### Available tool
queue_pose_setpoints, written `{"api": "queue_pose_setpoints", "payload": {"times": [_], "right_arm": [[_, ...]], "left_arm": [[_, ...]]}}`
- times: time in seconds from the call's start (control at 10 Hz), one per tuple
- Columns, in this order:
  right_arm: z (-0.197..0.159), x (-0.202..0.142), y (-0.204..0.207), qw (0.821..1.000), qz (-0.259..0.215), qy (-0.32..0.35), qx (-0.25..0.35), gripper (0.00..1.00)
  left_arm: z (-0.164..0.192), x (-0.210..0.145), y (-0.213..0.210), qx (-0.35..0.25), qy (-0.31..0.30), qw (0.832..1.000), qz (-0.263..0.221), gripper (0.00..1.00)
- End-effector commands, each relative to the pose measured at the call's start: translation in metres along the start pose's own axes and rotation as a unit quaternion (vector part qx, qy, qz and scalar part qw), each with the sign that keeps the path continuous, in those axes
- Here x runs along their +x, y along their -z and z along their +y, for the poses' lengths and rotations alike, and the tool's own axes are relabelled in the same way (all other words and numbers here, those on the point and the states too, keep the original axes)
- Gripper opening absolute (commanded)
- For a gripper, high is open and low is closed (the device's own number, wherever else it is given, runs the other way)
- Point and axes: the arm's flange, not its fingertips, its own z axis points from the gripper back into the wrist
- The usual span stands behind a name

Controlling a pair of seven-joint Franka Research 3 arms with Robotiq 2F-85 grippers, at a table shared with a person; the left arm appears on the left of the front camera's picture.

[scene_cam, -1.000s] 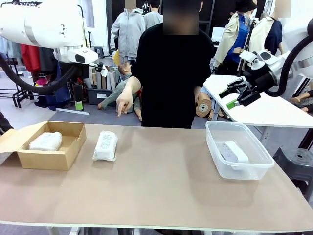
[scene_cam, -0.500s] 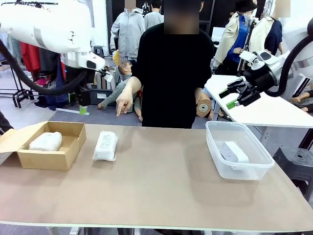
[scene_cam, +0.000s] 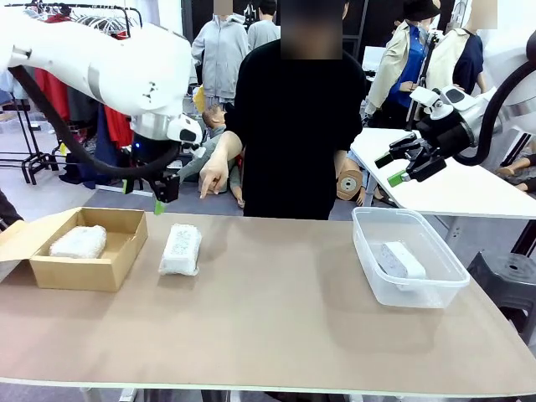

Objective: Separate and place wrapped and unwrapped clocks.
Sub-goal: Pick up the Digital clock indicated by the person.

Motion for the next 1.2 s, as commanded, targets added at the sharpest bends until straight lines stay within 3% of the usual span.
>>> {"api": "queue_pose_setpoints", "payload": {"times": [0.0, 0.4, 1.1], "right_arm": [[0.001, 0.003, -0.002, 1.000, 0.001, -0.002, -0.002, 1.00], [0.001, 0.003, -0.002, 1.000, 0.001, -0.002, -0.002, 1.00], [0.001, 0.003, -0.002, 1.000, 0.001, -0.002, -0.002, 1.00]], "left_arm": [[-0.016, -0.009, 0.017, 0.016, 0.004, 1.000, 0.001, 1.00], [-0.034, -0.012, 0.041, 0.000, 0.011, 1.000, 0.025, 1.00], [-0.032, -0.007, 0.040, -0.001, 0.021, 0.999, 0.030, 1.00]]}}
